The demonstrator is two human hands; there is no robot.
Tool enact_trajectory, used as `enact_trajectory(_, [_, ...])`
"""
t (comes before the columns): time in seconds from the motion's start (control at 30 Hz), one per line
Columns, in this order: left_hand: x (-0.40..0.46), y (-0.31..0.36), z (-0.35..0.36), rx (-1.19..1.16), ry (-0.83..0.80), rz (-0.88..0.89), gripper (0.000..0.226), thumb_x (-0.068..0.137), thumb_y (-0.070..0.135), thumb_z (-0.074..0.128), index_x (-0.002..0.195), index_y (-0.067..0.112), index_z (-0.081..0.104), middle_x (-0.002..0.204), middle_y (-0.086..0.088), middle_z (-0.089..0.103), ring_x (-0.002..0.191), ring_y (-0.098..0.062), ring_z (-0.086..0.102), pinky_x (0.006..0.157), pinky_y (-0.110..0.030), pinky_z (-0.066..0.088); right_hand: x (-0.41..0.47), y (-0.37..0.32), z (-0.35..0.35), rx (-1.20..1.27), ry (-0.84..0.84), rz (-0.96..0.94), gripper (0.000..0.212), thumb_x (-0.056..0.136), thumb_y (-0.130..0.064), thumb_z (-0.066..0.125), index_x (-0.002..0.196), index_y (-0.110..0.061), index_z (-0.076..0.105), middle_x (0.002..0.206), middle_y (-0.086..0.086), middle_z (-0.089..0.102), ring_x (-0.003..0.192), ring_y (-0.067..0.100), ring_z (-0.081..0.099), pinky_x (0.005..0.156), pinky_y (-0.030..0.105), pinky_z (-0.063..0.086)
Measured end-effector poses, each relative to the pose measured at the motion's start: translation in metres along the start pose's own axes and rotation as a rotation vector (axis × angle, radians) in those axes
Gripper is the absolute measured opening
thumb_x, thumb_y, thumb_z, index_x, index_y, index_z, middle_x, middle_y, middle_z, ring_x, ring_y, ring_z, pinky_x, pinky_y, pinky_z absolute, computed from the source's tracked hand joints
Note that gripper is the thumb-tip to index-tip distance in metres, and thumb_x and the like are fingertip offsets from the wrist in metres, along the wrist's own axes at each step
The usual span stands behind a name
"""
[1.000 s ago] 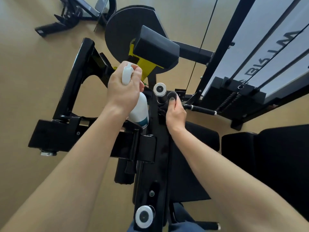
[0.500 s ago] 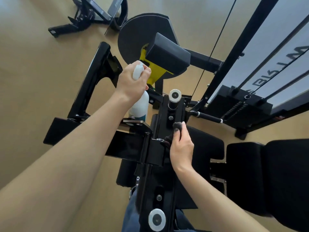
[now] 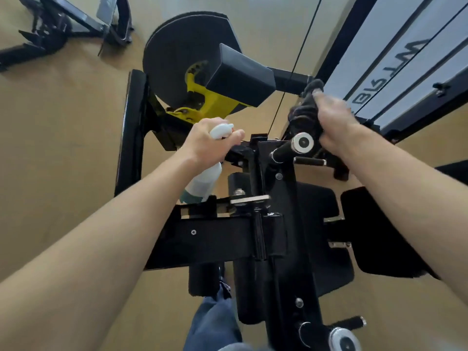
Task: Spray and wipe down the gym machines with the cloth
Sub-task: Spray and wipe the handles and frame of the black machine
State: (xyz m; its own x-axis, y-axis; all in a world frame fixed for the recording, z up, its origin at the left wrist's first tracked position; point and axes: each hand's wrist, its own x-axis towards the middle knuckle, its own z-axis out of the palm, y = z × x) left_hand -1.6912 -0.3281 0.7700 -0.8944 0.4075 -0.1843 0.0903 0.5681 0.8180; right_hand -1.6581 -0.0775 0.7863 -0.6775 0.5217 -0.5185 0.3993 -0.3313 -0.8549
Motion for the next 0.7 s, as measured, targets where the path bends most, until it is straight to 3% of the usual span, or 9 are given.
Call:
enact_trajectory(0.07, [-0.001,-0.010,-0.008,0.031,-0.118,0.038,0.034,0.099,0.034,0.071,0.083,0.004,0.071,0.064,-0.002,0.059,0.049,-0.006,0.053,0.054,-0.021,0.048,-0.005,-0.022,0.009,-0.033,-0.089,-0.004,0.026,0.104,-0.034,0.054,0.116,-0.011,0.056,0.121,0.021,0.067,0.101,0.033,0.074,0.082,0.048,0.063])
enact_trajectory(0.17, [-0.001,-0.031,-0.016,0.082,-0.264,0.051,0.033,0.096,0.034,0.075,0.082,0.005,0.072,0.072,-0.008,0.064,0.052,-0.007,0.055,0.058,-0.029,0.052,-0.018,-0.044,0.028,-0.205,-0.225,-0.001,0.035,0.106,-0.030,0.053,0.128,-0.002,0.055,0.121,0.017,0.068,0.096,0.023,0.076,0.080,0.038,0.063])
enact_trajectory(0.23, [-0.001,-0.045,-0.019,0.101,-0.335,-0.008,0.027,0.093,0.042,0.078,0.081,0.018,0.072,0.081,-0.002,0.068,0.062,-0.010,0.061,0.061,-0.030,0.053,-0.029,-0.051,0.040,-0.477,-0.292,-0.029,0.035,0.106,-0.030,0.052,0.128,-0.002,0.055,0.106,0.011,0.068,0.077,0.014,0.076,0.066,0.029,0.062])
enact_trajectory(0.3, [-0.002,-0.056,-0.022,0.158,-0.376,-0.046,0.022,0.091,0.048,0.078,0.088,0.027,0.072,0.094,0.004,0.066,0.079,-0.011,0.064,0.067,-0.028,0.052,-0.036,-0.052,0.049,-0.838,-0.311,-0.106,0.029,0.105,-0.035,0.053,0.121,-0.011,0.059,0.099,0.006,0.067,0.076,0.014,0.073,0.058,0.024,0.057])
enact_trajectory(0.4, [-0.001,-0.065,-0.021,0.199,-0.406,-0.015,0.029,0.092,0.047,0.077,0.098,0.018,0.076,0.098,0.008,0.063,0.091,-0.013,0.062,0.071,-0.025,0.048,-0.036,-0.044,0.059,-1.185,-0.293,-0.212,0.024,0.104,-0.041,0.053,0.113,-0.020,0.060,0.094,0.002,0.065,0.081,0.014,0.065,0.062,0.025,0.050])
enact_trajectory(0.47, [0.001,-0.068,-0.019,0.190,-0.441,-0.001,0.028,0.092,0.047,0.077,0.092,0.019,0.076,0.096,0.007,0.064,0.090,-0.014,0.063,0.069,-0.025,0.048,-0.031,-0.033,0.065,-1.305,-0.304,-0.247,0.031,0.105,-0.043,0.050,0.117,-0.017,0.061,0.098,0.003,0.064,0.086,0.018,0.063,0.070,0.030,0.050])
enact_trajectory(0.57, [0.004,-0.073,-0.013,0.205,-0.491,0.021,0.027,0.092,0.048,0.077,0.079,0.024,0.073,0.091,0.004,0.068,0.085,-0.015,0.065,0.069,-0.032,0.052,-0.022,-0.016,0.071,-1.406,-0.323,-0.202,0.040,0.105,-0.044,0.049,0.128,-0.013,0.057,0.111,0.007,0.063,0.100,0.023,0.060,0.081,0.034,0.045])
enact_trajectory(0.7, [0.009,-0.080,-0.003,0.268,-0.548,0.018,0.037,0.091,0.044,0.075,0.073,0.012,0.073,0.082,-0.005,0.070,0.078,-0.024,0.067,0.068,-0.042,0.056,-0.012,-0.010,0.069,-1.475,-0.326,-0.107,0.042,0.105,-0.046,0.047,0.125,-0.012,0.059,0.111,0.006,0.063,0.101,0.023,0.059,0.083,0.035,0.044])
